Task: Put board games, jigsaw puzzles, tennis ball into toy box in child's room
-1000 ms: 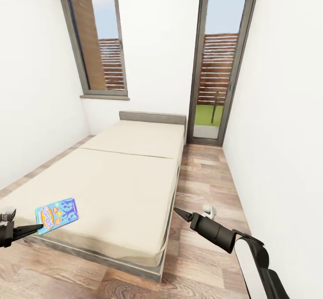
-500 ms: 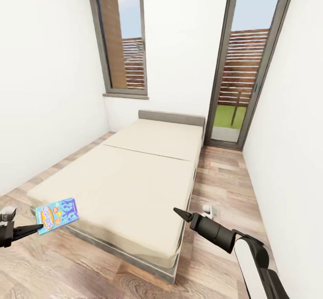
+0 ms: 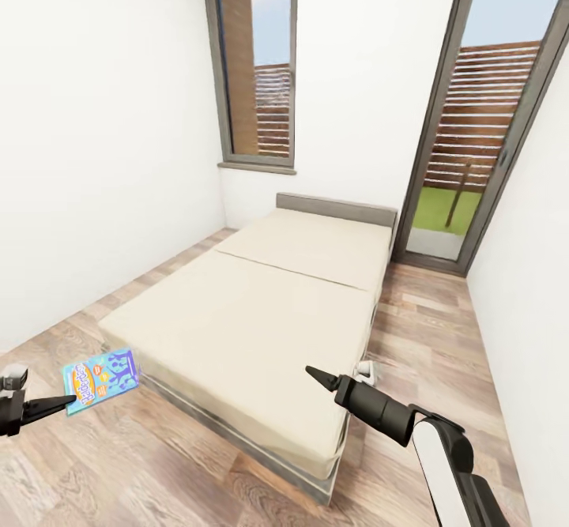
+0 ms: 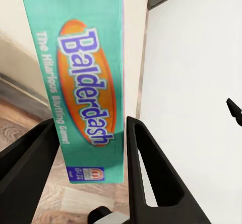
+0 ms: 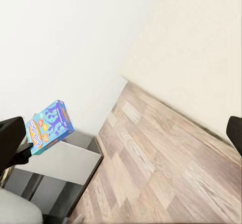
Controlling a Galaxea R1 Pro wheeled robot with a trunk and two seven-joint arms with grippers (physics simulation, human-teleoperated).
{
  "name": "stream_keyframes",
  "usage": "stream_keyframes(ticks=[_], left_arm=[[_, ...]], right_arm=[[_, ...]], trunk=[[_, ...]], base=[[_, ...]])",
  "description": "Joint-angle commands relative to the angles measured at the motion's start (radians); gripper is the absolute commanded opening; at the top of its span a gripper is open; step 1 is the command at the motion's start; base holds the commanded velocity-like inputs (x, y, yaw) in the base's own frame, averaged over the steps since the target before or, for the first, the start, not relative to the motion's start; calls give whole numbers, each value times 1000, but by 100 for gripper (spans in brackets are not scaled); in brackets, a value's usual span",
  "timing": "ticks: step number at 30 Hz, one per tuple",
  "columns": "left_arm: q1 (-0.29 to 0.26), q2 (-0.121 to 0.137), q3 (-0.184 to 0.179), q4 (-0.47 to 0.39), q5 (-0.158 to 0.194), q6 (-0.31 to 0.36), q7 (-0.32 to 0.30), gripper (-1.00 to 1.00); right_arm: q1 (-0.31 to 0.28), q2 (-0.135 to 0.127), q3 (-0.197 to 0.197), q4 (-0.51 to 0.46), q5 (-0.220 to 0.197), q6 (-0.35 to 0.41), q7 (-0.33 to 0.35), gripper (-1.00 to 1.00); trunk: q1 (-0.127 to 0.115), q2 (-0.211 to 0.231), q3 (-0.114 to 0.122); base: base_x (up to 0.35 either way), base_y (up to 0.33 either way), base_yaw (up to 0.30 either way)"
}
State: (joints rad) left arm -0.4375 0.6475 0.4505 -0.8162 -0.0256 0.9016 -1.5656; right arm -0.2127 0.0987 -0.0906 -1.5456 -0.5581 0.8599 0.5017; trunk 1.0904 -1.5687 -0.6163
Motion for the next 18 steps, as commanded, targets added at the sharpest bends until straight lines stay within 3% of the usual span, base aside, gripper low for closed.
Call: stream_keyframes(ticks=[1, 18], left_arm=[[-1, 0, 0, 0, -2, 10, -5, -100], [-1, 0, 0, 1, -2, 10, -5, -100]], right_arm=[[-1, 1, -3, -1, 1, 7, 5, 100], [-1, -2, 0, -1, 1, 7, 6, 100]], trunk=[[-4, 7, 1], [-69, 126, 42]], base=[[0, 0, 271], [0, 0, 271]])
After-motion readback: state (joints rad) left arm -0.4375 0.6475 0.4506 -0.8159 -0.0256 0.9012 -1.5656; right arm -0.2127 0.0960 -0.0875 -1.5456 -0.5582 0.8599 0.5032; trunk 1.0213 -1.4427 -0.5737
